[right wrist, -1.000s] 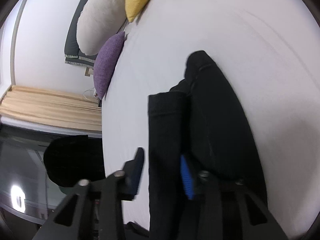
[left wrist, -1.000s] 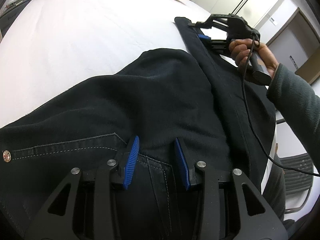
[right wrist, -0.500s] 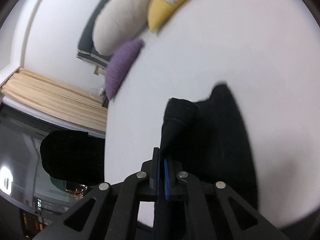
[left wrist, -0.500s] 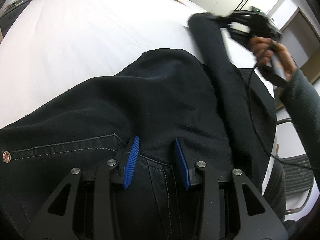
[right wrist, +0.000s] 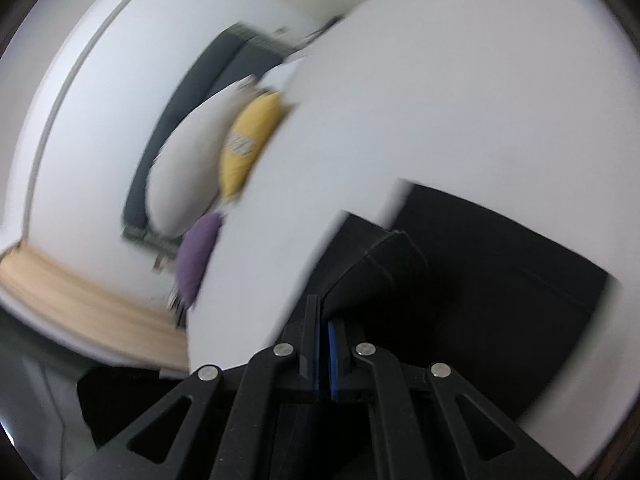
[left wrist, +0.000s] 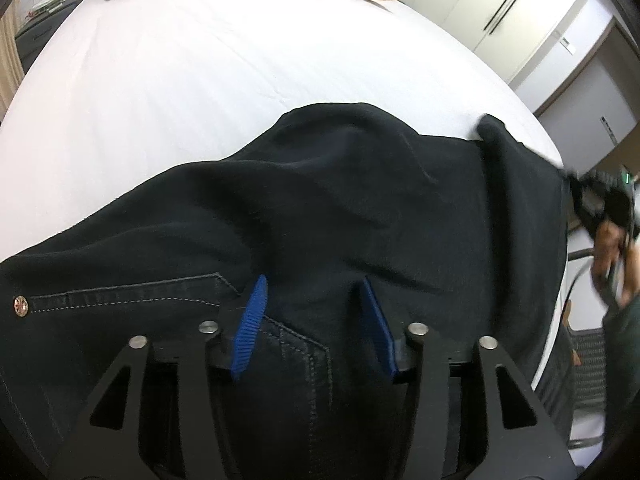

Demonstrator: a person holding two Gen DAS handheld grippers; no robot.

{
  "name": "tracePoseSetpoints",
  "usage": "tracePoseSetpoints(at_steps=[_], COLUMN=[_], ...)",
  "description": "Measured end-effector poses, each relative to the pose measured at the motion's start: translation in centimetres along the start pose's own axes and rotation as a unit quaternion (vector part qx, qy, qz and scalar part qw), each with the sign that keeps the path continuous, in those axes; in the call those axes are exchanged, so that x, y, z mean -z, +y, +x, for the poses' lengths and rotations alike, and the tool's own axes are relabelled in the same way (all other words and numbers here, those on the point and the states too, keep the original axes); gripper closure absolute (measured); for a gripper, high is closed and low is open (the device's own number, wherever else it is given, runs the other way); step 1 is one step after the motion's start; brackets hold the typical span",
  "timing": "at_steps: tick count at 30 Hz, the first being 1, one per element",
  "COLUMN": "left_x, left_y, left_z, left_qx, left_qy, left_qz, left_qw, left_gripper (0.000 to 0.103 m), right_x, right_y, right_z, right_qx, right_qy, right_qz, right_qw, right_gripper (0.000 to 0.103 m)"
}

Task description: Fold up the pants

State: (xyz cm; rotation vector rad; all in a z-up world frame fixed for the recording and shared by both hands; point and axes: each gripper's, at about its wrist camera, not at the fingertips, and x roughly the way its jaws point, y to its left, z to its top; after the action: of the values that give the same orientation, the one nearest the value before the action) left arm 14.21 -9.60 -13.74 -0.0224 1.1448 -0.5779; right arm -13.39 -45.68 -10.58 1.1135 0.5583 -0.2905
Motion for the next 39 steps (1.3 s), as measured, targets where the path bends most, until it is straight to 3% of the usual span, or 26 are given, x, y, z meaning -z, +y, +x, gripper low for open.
tracePoseSetpoints(at_steps=[5, 10, 16, 22, 28, 39], left_x=[0.1, 0.1, 0.1, 0.2, 0.5, 0.9], left_y=[-1.9, -2.8, -3.2, -3.8, -4.1, -0.8], left_z=[0.4, 0.6, 0.8, 1.3, 1.6, -0.1], left_qx=[-0.015, -0.037, -0.046, -0.056, -0.046, -0.034], left_qy=[0.0, 0.002, -0.001, -0.007, -0.015, -0.023], left_qz=[0.006, 0.005, 0.005, 0.029, 0.023, 0.014], left_qw=[0.9999, 0.9993, 0.9989, 0.998, 0.9986, 0.999], left_gripper=[0.033, 0.032, 0.03, 0.023, 0.023, 0.023], right_x=[1.0, 0.4, 0.7, 1.5, 1.2, 0.8], right_y=[-3.1, -2.0, -4.8, -7.6, -6.5, -8.4], right_z=[-0.3, -1.1, -3.7, -2.5, -3.8, -4.0], right_qx=[0.001, -0.008, 0.003, 0.011, 0.022, 0.034], right_qy=[-0.01, -0.036, -0.061, -0.053, -0.083, -0.08], right_qz=[0.04, 0.028, 0.03, 0.053, 0.04, 0.056], right_qw=[0.999, 0.999, 0.998, 0.997, 0.996, 0.995], right_gripper=[0.099, 0.099, 0.099, 0.1, 0.1, 0.1])
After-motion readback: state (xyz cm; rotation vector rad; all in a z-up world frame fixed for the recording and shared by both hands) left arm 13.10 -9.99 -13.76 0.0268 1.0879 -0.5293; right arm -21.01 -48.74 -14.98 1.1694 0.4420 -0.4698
